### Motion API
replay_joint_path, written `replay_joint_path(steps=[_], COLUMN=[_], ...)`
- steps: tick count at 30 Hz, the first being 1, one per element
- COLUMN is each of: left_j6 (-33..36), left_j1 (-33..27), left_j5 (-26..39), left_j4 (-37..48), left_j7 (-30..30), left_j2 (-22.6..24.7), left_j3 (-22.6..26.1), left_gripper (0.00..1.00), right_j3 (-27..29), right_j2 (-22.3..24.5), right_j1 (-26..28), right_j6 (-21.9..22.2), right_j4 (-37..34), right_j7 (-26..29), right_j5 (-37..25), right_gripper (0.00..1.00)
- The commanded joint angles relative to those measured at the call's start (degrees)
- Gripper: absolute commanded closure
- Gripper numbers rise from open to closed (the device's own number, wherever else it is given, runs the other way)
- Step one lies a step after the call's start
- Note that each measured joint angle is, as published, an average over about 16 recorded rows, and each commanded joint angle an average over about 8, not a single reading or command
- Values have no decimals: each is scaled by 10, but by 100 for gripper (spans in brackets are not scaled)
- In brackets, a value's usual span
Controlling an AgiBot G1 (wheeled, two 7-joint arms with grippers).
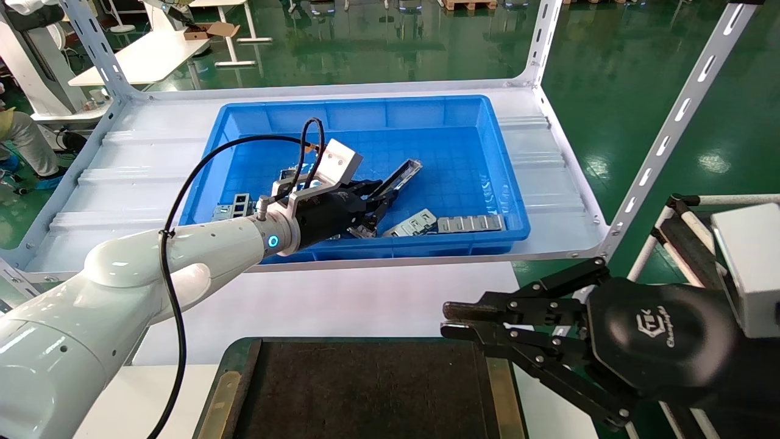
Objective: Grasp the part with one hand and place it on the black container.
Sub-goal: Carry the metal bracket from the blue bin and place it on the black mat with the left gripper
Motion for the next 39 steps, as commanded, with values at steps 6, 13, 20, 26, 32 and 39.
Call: replay_joint_path(steps=[6, 13, 20, 26, 32, 39], left_j6=[49, 148, 251, 317, 329, 272], left_j1=[-11, -25, -27, -4, 49, 142], left_j5=[-36, -72, -91, -102, -116, -128], left_j4=[3, 7, -9, -77, -195, -377], left_j7=[37, 75, 81, 59, 22, -32], left_j2=[-12, -38, -75, -121, -172, -240], left_j3=[-18, -43, -52, -52, -51, -48], left_gripper=[100, 100, 100, 100, 100, 100], right_j3=[0, 0, 0, 0, 0, 0], right_j2=[0, 0, 0, 0, 0, 0], right_j1=[0, 0, 0, 0, 0, 0], right_j6=[0, 0, 0, 0, 0, 0], right_j4=[0, 0, 0, 0, 0, 0], right_j7=[0, 0, 0, 0, 0, 0], right_j5=[0, 0, 0, 0, 0, 0], right_gripper=[100, 100, 100, 100, 100, 100])
